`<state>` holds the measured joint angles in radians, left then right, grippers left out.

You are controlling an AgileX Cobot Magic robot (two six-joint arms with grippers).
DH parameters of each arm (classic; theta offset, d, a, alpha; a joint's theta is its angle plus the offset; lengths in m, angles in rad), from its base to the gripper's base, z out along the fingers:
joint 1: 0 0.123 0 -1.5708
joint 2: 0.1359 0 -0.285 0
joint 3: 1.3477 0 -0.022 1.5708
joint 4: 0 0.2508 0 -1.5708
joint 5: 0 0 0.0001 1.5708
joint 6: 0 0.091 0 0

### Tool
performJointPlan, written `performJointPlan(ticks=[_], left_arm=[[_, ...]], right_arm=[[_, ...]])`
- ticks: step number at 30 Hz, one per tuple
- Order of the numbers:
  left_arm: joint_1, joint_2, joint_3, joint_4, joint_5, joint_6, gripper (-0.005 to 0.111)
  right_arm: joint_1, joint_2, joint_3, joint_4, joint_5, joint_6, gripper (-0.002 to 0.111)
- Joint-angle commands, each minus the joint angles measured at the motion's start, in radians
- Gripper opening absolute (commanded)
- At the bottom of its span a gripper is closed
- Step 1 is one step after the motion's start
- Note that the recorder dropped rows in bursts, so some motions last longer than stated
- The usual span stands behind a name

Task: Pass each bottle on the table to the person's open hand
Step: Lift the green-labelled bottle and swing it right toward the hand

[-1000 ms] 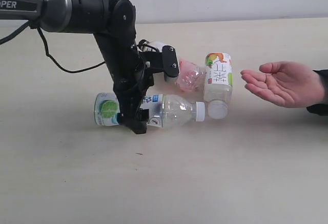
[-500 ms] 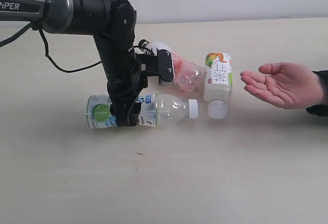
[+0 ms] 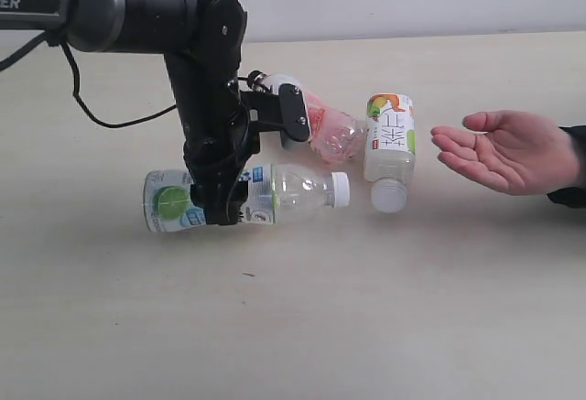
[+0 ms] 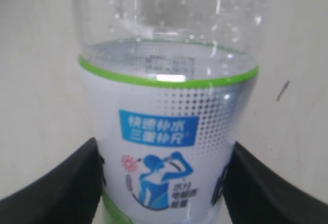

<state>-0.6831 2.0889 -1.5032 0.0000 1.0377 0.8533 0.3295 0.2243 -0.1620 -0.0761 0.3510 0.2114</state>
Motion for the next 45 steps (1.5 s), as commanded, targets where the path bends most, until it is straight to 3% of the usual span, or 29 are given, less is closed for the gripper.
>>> performJointPlan(ticks=[1, 7, 12, 16, 23, 28, 36, 45], left_arm=[[-0.005, -0.064, 0.002, 0.000, 0.016, -0.072, 0.000], [-0.005, -0.121, 0.002, 0.006, 0.027, -0.209, 0.000], [-0.025, -0.176, 0.000, 0.008, 0.035, -0.488, 0.000], [-0.077, -0.203, -0.014, 0.008, 0.054, -0.682, 0.000], [-0.191, -0.205, -0.180, 0.007, 0.089, -1.069, 0.000], [-0.211, -0.190, -0.333, -0.052, 0.021, -1.272, 0.000], [-0.214, -0.134, -0.380, -0.393, -0.207, -1.310, 0.000], [-0.214, -0.016, -0.380, -0.500, -0.276, -1.310, 0.000]], right_arm=[[-0.003, -0.003, 0.005, -0.001, -0.007, 0.000, 0.000], [-0.003, -0.003, 0.005, -0.001, -0.007, 0.000, 0.000], [-0.003, -0.003, 0.005, -0.001, -0.007, 0.000, 0.000], [-0.003, -0.003, 0.005, -0.001, -0.007, 0.000, 0.000], [-0.003, -0.003, 0.005, -0.001, -0.007, 0.000, 0.000], [-0.003, -0.003, 0.005, -0.001, -0.007, 0.000, 0.000], [-0.003, -0.003, 0.005, -0.001, -0.001, 0.000, 0.000], [-0.003, -0.003, 0.005, -0.001, -0.001, 0.000, 0.000]])
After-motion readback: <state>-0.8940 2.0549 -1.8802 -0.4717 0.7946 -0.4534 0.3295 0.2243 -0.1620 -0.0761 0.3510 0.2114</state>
